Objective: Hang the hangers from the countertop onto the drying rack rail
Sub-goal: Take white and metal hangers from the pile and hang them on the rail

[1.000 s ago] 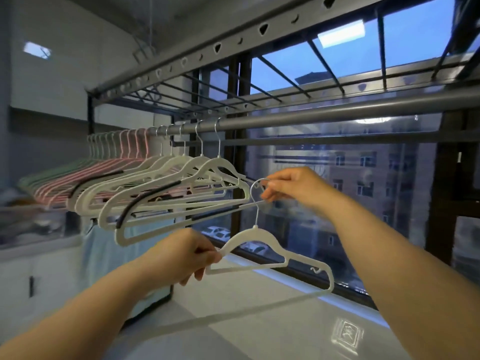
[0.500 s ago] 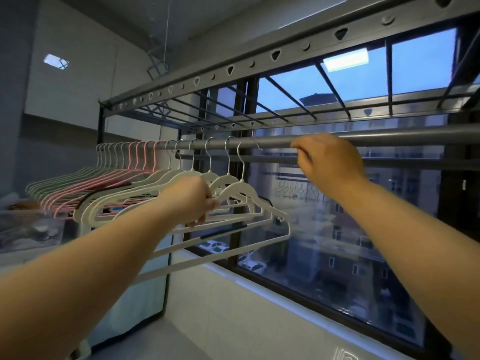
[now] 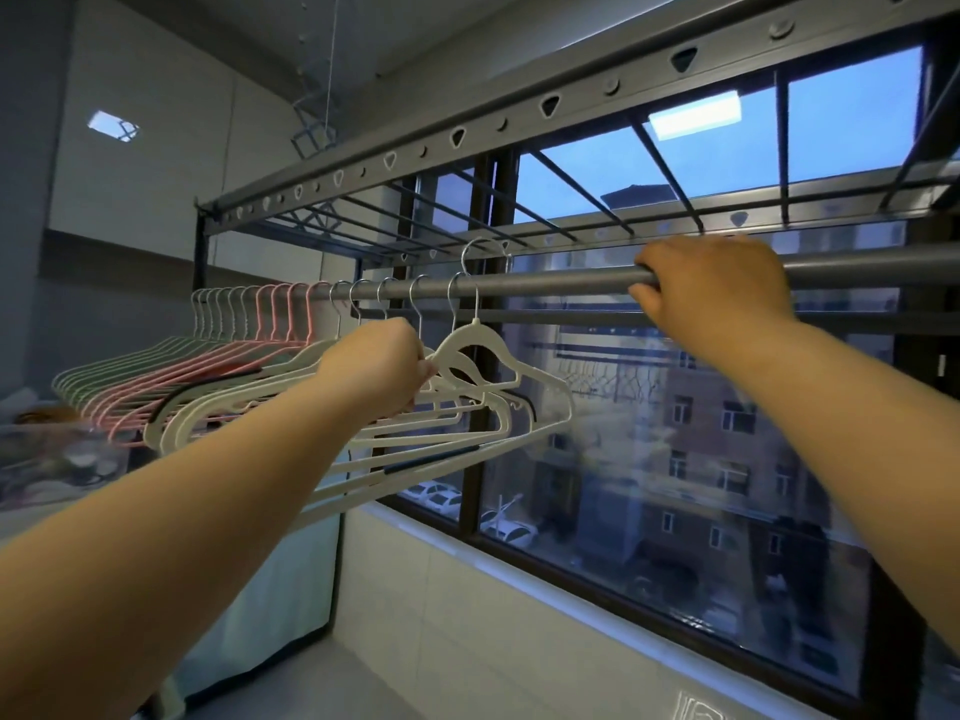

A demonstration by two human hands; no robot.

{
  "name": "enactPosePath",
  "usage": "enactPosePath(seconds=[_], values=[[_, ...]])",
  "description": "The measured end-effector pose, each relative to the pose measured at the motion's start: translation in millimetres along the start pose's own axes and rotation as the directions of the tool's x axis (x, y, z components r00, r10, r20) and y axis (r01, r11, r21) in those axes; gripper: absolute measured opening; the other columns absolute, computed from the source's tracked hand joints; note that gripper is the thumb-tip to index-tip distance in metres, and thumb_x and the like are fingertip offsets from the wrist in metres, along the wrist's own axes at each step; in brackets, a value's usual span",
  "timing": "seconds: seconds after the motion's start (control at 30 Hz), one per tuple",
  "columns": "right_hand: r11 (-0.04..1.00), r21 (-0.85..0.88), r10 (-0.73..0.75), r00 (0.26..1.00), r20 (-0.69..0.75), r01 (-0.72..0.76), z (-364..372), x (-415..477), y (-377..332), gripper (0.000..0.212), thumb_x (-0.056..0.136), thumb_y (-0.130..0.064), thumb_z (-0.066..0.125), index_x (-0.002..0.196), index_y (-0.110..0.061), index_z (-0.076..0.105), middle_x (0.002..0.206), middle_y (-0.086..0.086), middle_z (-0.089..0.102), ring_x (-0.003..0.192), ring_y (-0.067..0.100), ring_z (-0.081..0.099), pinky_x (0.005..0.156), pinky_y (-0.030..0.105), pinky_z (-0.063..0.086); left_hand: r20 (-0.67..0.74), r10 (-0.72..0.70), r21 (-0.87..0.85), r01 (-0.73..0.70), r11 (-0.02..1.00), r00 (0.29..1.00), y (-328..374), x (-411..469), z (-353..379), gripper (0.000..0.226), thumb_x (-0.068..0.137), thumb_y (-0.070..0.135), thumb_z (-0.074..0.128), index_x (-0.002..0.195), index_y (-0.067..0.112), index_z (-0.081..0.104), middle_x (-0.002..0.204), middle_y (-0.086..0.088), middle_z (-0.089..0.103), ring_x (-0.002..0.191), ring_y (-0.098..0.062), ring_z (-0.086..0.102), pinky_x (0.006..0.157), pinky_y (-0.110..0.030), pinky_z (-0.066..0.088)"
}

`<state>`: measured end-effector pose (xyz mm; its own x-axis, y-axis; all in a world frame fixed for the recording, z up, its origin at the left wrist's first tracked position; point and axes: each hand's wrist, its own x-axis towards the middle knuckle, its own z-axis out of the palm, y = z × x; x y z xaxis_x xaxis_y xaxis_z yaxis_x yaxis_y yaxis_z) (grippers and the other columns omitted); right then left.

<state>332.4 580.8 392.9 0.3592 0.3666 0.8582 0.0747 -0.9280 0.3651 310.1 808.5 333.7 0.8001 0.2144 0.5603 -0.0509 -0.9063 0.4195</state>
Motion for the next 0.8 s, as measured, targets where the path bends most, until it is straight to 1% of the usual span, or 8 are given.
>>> enactPosePath(seconds=[0.13, 0.2, 0.27, 0.43, 0.6, 0.7, 0.77, 0.8], values=[[1.000, 0.012, -0.018, 1.000, 0.012, 0.018, 3.2, 0.3, -0.6, 0.028, 0.098, -0.032, 0.037, 0.113, -0.013, 0.053, 0.105, 0.009, 0.060, 0.085, 0.024, 0.050, 0.073, 0.031, 0.035, 0.041, -0.014, 0.005, 0.014, 1.000, 0.999, 6.0, 5.3, 14.6, 0.028, 0.093, 0.024, 0.049, 0.099, -0.001, 0.062, 0.069, -0.007, 0.059, 0.058, -0.018, 0.055, 0.066, -0.032, 0.053], [1.000, 0.006, -0.016, 1.000, -0.001, 0.016, 4.0, -0.5, -0.9, 0.029, 0.099, -0.031, 0.037, 0.114, -0.013, 0.053, 0.108, 0.009, 0.060, 0.093, 0.027, 0.054, 0.071, 0.030, 0.030, 0.038, -0.013, 0.004, 0.013, 1.000, 0.999, 7.5, 6.1, 23.3, 0.028, 0.093, 0.023, 0.048, 0.103, 0.001, 0.062, 0.078, -0.009, 0.061, 0.063, -0.020, 0.055, 0.072, -0.033, 0.053], [1.000, 0.014, -0.015, 1.000, -0.006, 0.015, 5.2, -0.5, -1.8, 0.029, 0.099, -0.031, 0.037, 0.115, -0.013, 0.053, 0.109, 0.009, 0.060, 0.096, 0.028, 0.055, 0.071, 0.030, 0.027, 0.027, -0.007, 0.004, 0.007, 1.000, 1.000, 8.2, 7.1, 28.9, 0.027, 0.093, 0.023, 0.048, 0.105, 0.002, 0.061, 0.080, -0.009, 0.060, 0.063, -0.018, 0.054, 0.074, -0.032, 0.052], [0.999, 0.032, 0.009, 1.000, 0.009, -0.010, 7.4, 1.3, -3.2, 0.028, 0.099, -0.031, 0.036, 0.113, -0.014, 0.054, 0.105, 0.008, 0.061, 0.078, 0.020, 0.041, 0.071, 0.030, 0.027, 0.015, 0.009, 0.030, -0.010, 1.000, 1.000, 7.7, 6.0, 36.1, 0.026, 0.092, 0.022, 0.049, 0.105, 0.002, 0.061, 0.080, -0.009, 0.058, 0.068, -0.020, 0.054, 0.077, -0.033, 0.051], [1.000, 0.013, 0.002, 1.000, 0.005, -0.002, 7.1, -0.2, -5.5, 0.029, 0.099, -0.031, 0.036, 0.114, -0.014, 0.054, 0.106, 0.008, 0.060, 0.091, 0.026, 0.055, 0.073, 0.030, 0.030, -0.002, 0.016, 0.015, -0.016, 1.000, 1.000, 3.7, 5.4, 40.9, 0.027, 0.093, 0.023, 0.049, 0.106, 0.003, 0.062, 0.081, -0.009, 0.059, 0.071, -0.021, 0.056, 0.076, -0.034, 0.052], [1.000, 0.019, 0.010, 1.000, 0.009, -0.011, 5.2, -1.3, -6.4, 0.030, 0.098, -0.031, 0.037, 0.117, -0.014, 0.053, 0.110, 0.009, 0.060, 0.097, 0.027, 0.055, 0.079, 0.033, 0.035, -0.016, 0.035, 0.025, -0.035, 0.999, 0.999, 2.1, 5.3, 39.9, 0.029, 0.092, 0.028, 0.049, 0.103, 0.005, 0.063, 0.072, -0.005, 0.058, 0.067, -0.019, 0.056, 0.066, -0.032, 0.050], [1.000, 0.017, 0.021, 1.000, 0.023, -0.021, 4.6, -3.3, -6.9, 0.032, 0.098, -0.032, 0.039, 0.121, -0.014, 0.051, 0.115, 0.009, 0.059, 0.103, 0.028, 0.053, 0.087, 0.035, 0.036, -0.036, 0.066, 0.059, -0.063, 0.996, 0.997, 2.8, 3.2, 37.5, 0.032, 0.092, 0.033, 0.048, 0.101, 0.008, 0.066, 0.064, -0.001, 0.054, 0.059, -0.015, 0.051, 0.053, -0.025, 0.042], [1.000, 0.019, 0.020, 0.999, 0.030, -0.020, 4.2, -4.9, -7.0, 0.034, 0.097, -0.032, 0.039, 0.124, -0.014, 0.050, 0.118, 0.009, 0.059, 0.107, 0.028, 0.052, 0.090, 0.036, 0.035, -0.045, 0.078, 0.074, -0.075, 0.994, 0.996, 3.9, 1.1, 35.6, 0.033, 0.092, 0.034, 0.048, 0.103, 0.009, 0.065, 0.066, -0.001, 0.054, 0.058, -0.015, 0.050, 0.049, -0.024, 0.037]])
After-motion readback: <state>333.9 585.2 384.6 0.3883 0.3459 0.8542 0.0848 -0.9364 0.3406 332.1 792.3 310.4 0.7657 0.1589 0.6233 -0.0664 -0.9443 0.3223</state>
